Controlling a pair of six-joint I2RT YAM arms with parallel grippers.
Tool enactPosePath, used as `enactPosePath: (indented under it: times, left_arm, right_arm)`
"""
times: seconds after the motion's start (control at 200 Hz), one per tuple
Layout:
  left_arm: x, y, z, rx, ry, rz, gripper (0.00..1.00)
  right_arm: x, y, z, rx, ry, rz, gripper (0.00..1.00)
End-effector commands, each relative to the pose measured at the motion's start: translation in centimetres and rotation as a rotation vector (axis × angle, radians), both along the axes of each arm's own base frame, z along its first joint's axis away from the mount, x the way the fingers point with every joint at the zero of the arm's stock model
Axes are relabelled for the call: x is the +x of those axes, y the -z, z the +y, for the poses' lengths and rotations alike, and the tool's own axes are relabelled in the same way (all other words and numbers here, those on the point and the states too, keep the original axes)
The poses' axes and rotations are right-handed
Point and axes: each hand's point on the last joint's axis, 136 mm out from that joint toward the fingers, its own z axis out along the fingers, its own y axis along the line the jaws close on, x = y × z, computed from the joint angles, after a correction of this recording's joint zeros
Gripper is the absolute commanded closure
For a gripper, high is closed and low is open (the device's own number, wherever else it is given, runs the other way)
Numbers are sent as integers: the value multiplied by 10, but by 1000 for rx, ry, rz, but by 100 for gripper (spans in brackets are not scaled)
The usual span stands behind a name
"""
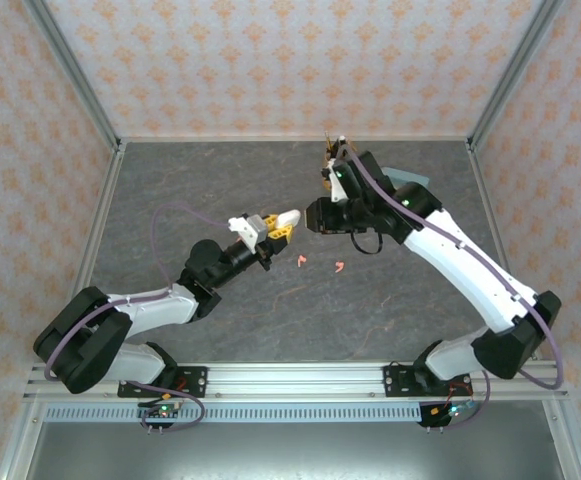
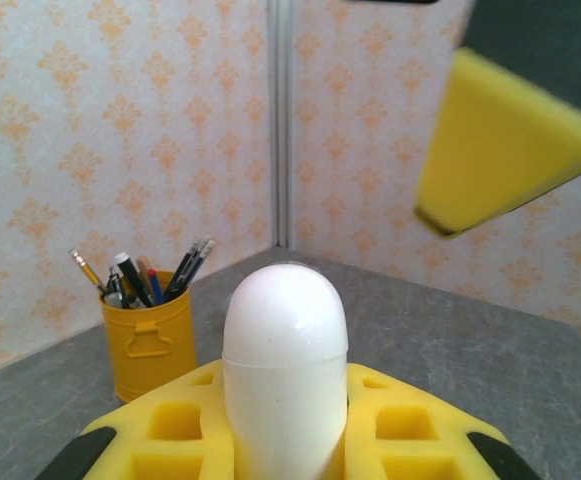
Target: Insert wireless bluetooth earbuds into charging case
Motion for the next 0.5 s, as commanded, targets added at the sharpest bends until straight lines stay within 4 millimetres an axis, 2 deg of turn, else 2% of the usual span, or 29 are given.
enactPosePath:
  times: [0.0, 0.165, 0.495]
  left_arm:
    - [22, -4, 7, -17, -96, 64, 100]
    - [44, 39, -5, 38, -113, 281, 100]
    - [96, 127, -31, 38, -231, 730, 100]
  right_arm:
    - [12, -14, -28, 5, 164, -101, 66]
    - [14, 9, -54, -44, 290, -109, 64]
    - [9, 48, -65, -43, 368, -67, 64]
